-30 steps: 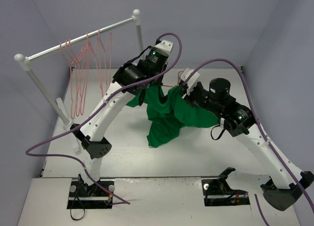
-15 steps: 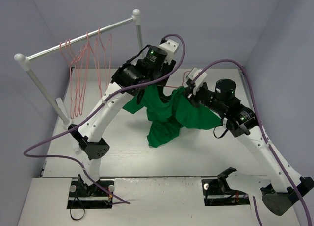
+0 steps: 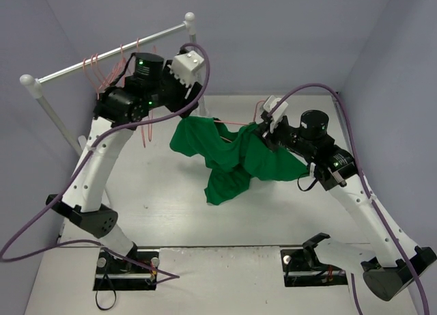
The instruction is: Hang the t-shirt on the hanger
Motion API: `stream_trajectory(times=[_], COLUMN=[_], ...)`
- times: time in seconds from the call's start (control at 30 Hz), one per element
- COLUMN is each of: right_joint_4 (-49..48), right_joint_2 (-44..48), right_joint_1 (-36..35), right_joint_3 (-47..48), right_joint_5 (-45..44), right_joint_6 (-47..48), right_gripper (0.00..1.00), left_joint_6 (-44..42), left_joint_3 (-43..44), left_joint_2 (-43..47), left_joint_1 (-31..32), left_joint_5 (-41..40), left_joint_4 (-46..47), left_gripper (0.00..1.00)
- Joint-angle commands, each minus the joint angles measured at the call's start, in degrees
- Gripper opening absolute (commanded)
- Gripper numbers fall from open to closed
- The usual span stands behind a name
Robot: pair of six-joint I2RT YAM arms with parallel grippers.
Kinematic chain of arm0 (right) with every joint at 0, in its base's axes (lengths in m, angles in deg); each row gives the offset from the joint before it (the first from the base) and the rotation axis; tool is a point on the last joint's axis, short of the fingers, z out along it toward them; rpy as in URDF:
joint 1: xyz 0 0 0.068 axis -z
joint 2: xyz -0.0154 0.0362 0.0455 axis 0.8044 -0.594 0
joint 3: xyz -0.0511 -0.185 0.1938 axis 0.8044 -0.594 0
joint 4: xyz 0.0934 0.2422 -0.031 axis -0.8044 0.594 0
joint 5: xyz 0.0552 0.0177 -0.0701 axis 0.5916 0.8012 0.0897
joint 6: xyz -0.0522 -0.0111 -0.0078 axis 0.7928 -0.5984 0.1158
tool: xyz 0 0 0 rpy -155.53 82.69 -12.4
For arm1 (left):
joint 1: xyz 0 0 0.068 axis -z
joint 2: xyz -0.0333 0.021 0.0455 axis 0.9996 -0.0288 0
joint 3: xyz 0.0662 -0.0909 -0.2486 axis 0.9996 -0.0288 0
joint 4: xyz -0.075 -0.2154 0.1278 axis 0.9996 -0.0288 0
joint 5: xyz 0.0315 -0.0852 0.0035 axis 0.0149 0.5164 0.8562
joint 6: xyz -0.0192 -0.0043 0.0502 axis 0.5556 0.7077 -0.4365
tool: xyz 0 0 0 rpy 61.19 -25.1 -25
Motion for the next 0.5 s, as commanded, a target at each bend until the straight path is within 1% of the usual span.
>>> stream_trajectory(times=[0.0,0.17,0.37,0.47], right_joint_4=[-6.85,-6.85,-6.82,-6.77], right_joint_2=[0.98,0.55,0.49,0.72], right_joint_1=[0.61,0.59,0.57,0.57], right_joint_3=[0.55,0.83,0.99,0.87], right_joint_5=[3.24,4.8,5.68,6.01], right_joint_6=[0.01,0.03,-0.13,-0.13], right_gripper=[0.0,0.0,0.0,0.0], left_joint_6=[-12.1,-17.5,-21.71,-22.84], left_joint_3=[-5.99,-11.39,-10.83,-11.4], left_joint_2=[6.28,6.98,3.41,2.24], left_joint_1=[-1.73,-3.11,-3.43,-3.43], left_joint_5=[16.34,21.83,28.18,28.46], left_joint_4=[2.69,2.48,-1.06,-1.14], left_gripper=[0.57,0.57,0.57,0.57])
